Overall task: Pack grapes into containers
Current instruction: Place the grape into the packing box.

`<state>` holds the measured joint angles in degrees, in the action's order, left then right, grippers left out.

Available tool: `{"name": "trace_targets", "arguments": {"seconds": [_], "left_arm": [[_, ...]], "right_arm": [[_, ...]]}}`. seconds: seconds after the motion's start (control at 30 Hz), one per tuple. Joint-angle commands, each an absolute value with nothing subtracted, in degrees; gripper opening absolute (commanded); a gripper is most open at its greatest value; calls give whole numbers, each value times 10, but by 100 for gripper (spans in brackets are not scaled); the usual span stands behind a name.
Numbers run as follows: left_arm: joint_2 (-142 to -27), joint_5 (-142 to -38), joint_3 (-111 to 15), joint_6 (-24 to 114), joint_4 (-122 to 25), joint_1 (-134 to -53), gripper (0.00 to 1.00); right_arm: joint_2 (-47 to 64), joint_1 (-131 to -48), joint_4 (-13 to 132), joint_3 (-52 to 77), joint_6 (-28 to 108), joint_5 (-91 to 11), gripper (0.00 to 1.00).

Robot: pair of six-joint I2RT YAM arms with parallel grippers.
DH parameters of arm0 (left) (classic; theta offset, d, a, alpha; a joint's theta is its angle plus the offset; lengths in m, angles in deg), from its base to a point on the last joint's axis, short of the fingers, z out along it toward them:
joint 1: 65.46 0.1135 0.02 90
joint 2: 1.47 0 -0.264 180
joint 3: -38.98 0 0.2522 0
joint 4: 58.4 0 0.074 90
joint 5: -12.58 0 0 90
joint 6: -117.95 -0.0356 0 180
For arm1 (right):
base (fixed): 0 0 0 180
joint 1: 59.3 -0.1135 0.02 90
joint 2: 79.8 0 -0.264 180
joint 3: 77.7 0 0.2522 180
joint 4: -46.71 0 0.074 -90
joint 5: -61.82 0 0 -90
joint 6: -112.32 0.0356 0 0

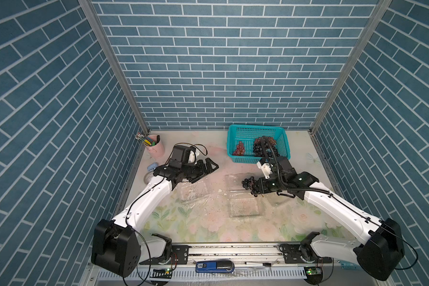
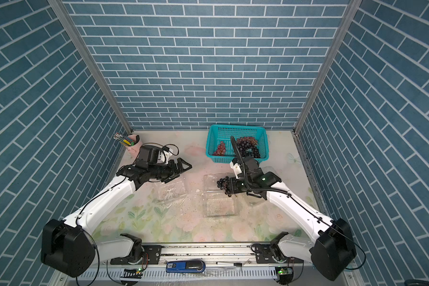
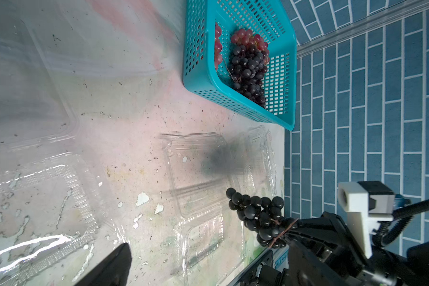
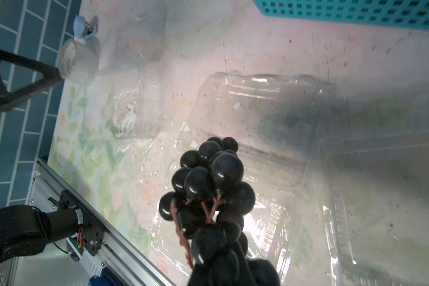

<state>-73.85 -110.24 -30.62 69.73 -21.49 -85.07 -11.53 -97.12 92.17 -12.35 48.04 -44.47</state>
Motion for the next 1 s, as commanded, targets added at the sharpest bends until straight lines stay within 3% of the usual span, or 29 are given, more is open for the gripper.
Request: {"name": "trace_targets", "arguments": {"seconds": [0.0, 0.67, 0.97], "left_arm": [[-730, -1096, -293, 704, -232, -860, 100], [-742, -1079, -292, 705, -229, -875, 100], [-755, -1080, -288, 702, -239, -875, 100]], "right_arm": [[-137, -996, 894, -151, 490, -466, 9], [-81, -1029, 812, -248, 475, -464, 9], [15, -1031, 787, -222, 470, -416, 12]]}}
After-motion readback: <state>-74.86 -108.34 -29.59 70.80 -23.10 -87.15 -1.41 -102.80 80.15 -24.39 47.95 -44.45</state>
